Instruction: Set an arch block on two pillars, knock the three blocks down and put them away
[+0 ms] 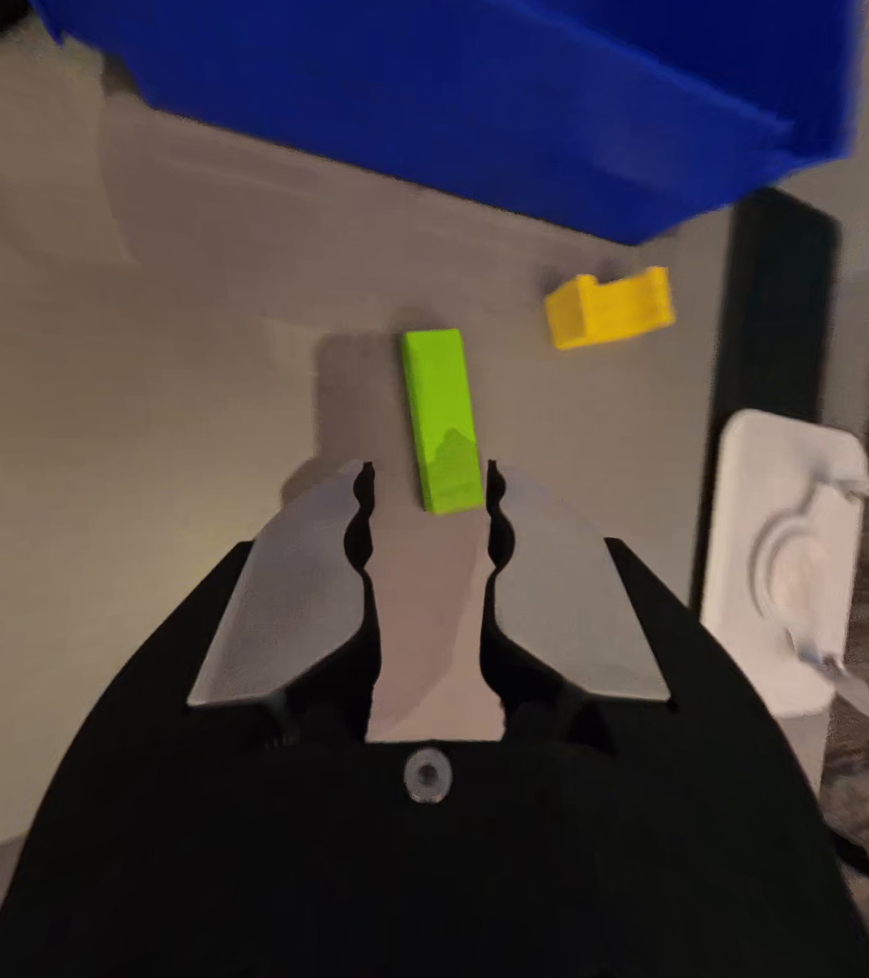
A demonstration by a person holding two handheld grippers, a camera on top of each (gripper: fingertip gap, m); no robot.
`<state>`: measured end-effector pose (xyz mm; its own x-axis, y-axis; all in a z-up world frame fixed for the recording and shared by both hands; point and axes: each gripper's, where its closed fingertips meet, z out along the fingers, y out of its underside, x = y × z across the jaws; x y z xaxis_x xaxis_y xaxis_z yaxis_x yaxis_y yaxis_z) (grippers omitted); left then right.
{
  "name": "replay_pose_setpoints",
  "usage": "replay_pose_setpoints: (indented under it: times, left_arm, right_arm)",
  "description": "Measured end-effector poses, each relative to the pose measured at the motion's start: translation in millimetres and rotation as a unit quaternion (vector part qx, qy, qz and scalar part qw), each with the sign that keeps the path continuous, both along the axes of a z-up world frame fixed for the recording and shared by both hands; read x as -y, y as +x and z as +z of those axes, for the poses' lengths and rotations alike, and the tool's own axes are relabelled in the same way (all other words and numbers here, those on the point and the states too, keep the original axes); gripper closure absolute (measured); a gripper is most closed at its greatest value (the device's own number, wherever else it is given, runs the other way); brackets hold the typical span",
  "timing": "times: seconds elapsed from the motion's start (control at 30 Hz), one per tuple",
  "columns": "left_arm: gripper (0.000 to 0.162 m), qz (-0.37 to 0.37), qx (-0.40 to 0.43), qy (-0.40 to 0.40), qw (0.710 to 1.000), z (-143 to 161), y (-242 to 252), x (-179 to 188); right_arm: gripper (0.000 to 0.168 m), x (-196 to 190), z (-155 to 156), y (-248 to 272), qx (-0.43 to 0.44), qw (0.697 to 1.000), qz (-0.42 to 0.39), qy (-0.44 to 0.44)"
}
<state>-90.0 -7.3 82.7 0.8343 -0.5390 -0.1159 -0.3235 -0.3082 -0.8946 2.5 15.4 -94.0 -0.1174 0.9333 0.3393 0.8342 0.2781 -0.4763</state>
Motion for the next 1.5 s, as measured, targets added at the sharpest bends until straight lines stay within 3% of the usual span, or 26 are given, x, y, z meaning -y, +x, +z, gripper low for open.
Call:
replay_pose_setpoints:
  times: [0.07,0.2,0.33,0.4,0.5,0.6,0.7,0.77,0.87,1.03,1.13,1.2,1.27,1.33,1.43,1.5]
  left_arm:
    - [0.109,0.018,-0.003,0.007,1.000,4.6,-13.0,1.8]
    - [0.109,0.034,0.016,0.024,0.999,17.6,-28.4,6.9]
    - [0.109,0.028,0.015,0.025,0.999,19.6,-30.1,10.5]
    - [0.109,0.030,0.012,0.023,0.999,18.9,-32.7,10.8]
    - [0.109,0.029,0.025,0.025,0.999,22.1,-35.8,11.9]
    - [0.110,0.027,0.040,0.029,0.998,26.0,-36.8,13.2]
    - [0.109,0.020,0.040,0.028,0.999,26.6,-34.3,14.8]
    - [0.109,0.012,0.039,0.027,0.999,26.4,-30.8,16.3]
    - [0.109,0.005,0.036,0.023,0.999,25.0,-27.8,17.6]
    - [0.110,0.003,0.039,0.019,0.999,24.0,-27.6,17.7]
    - [0.109,0.003,0.039,0.016,0.999,22.8,-29.0,17.7]
    - [0.109,0.004,0.041,0.015,0.999,22.6,-30.6,17.7]
    - [0.109,0.006,0.045,0.017,0.999,24.1,-33.5,17.1]
    - [0.110,0.010,0.052,0.020,0.998,26.0,-37.2,15.9]
    - [0.109,0.022,0.059,0.017,0.998,25.2,-47.6,13.0]
    - [0.109,0.036,0.065,0.013,0.997,23.8,-57.5,10.9]
  right_arm:
    - [0.125,-1.8,-28.2,-24.1,0.026,1.000,0.011,-0.008]
    - [0.125,-14.4,-56.5,-38.2,0.077,0.996,-0.008,-0.050]
    - [0.135,-11.3,-60.3,-32.7,0.107,0.988,-0.020,-0.114]
    - [0.135,-8.5,-44.9,-28.6,0.092,0.991,-0.017,-0.096]
    - [0.136,-8.7,3.1,1.1,0.063,0.995,-0.051,-0.051]
    - [0.136,-27.1,66.1,74.0,0.024,0.986,-0.164,0.000]
    - [0.136,-46.1,97.7,186.1,-0.010,0.938,-0.345,-0.020]
    - [0.136,-39.5,83.9,264.8,0.011,0.883,-0.463,-0.081]
    - [0.136,-8.8,36.1,340.6,0.065,0.807,-0.559,-0.179]
    - [0.135,1.5,-29.5,378.5,0.084,0.755,-0.610,-0.224]
    - [0.135,-5.5,-47.7,385.5,0.070,0.739,-0.626,-0.237]
    - [0.133,-13.4,-42.7,392.7,0.061,0.733,-0.642,-0.216]
    - [0.132,-30.6,-11.8,391.6,0.030,0.738,-0.658,-0.150]
    - [0.132,-52.8,43.5,356.0,-0.043,0.778,-0.624,-0.064]
    - [0.133,-65.5,118.3,249.4,-0.151,0.857,-0.492,0.023]
    - [0.133,-59.8,130.3,168.9,-0.179,0.902,-0.392,0.013]
